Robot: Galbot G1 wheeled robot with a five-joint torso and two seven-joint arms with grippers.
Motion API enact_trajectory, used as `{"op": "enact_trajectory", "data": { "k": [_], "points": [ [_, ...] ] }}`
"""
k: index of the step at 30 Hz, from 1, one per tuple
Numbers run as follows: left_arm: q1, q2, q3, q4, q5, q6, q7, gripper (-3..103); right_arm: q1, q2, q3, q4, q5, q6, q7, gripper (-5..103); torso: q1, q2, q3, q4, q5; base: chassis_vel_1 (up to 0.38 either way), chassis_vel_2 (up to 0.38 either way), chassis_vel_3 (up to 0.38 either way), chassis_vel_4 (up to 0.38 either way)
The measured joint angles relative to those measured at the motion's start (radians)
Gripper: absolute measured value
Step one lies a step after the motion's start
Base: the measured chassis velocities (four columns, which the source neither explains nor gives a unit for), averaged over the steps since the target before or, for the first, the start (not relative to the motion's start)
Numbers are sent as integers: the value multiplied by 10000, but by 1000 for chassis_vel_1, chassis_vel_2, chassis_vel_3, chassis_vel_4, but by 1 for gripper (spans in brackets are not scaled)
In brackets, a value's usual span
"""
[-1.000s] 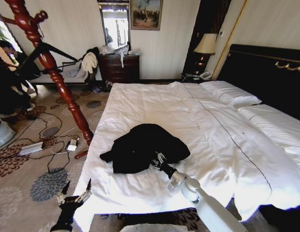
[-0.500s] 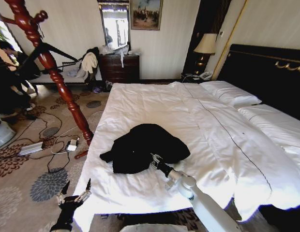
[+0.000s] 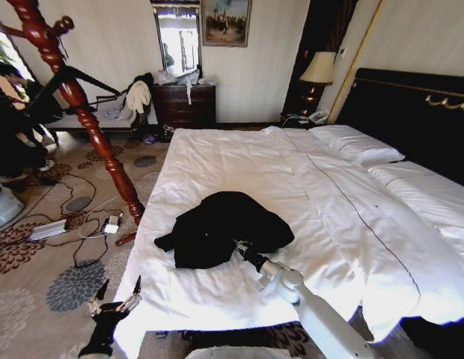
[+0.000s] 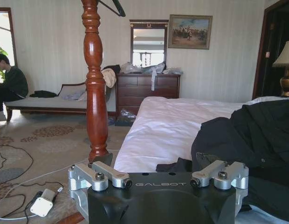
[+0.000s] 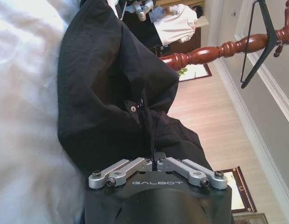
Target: Pick up the clothes from the bed and hang them on the clothes hanger.
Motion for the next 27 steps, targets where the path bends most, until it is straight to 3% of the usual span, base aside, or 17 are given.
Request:
{"op": "enact_trajectory", "data": {
  "k": [6,8,10,16,18,19,23,24,27],
  "points": [
    [-94,139,92,3,23,75,-8,100,-58,-220,-78,170,1119,-295,-55,0,0,0,0,1,1,0,0,0,0],
    [-201,248,200,-6,62,167,-22,100,-126,-541,-271,539,2614,-874,-149,0,0,0,0,0,1,0,0,0,0],
    [-315,397,339,-15,108,272,-55,100,-171,-749,-308,907,3517,-1231,-209,0,0,0,0,0,1,0,0,0,0],
    [-674,924,854,-101,52,629,-224,100,-184,-996,-293,1383,4707,-1648,-294,0,-2,0,-1,3,1,0,0,0,0],
    [-1100,1716,1606,-288,-494,1109,-503,100,-177,-1134,-240,1610,5285,-1879,-296,0,-2,0,0,-2,1,0,0,0,0],
    [-1100,1716,1606,-288,-494,1109,-503,100,-177,-1134,-240,1610,5285,-1879,-296,0,-2,0,0,-2,1,0,0,0,0],
    [-1895,2740,2736,-592,-2431,2052,-973,100,-276,-1319,-34,1865,5617,-1998,-296,0,-1,0,0,-1,1,0,0,0,0],
    [-1895,2740,2736,-592,-2431,2052,-973,100,-276,-1319,-34,1865,5617,-1998,-296,0,-1,0,0,-1,1,0,0,0,0],
    [-2645,3225,3418,-451,-3724,2505,-1253,100,-444,-1505,199,1972,5794,-2020,-281,0,-2,0,0,2,2,0,0,0,0]
  ]
}}
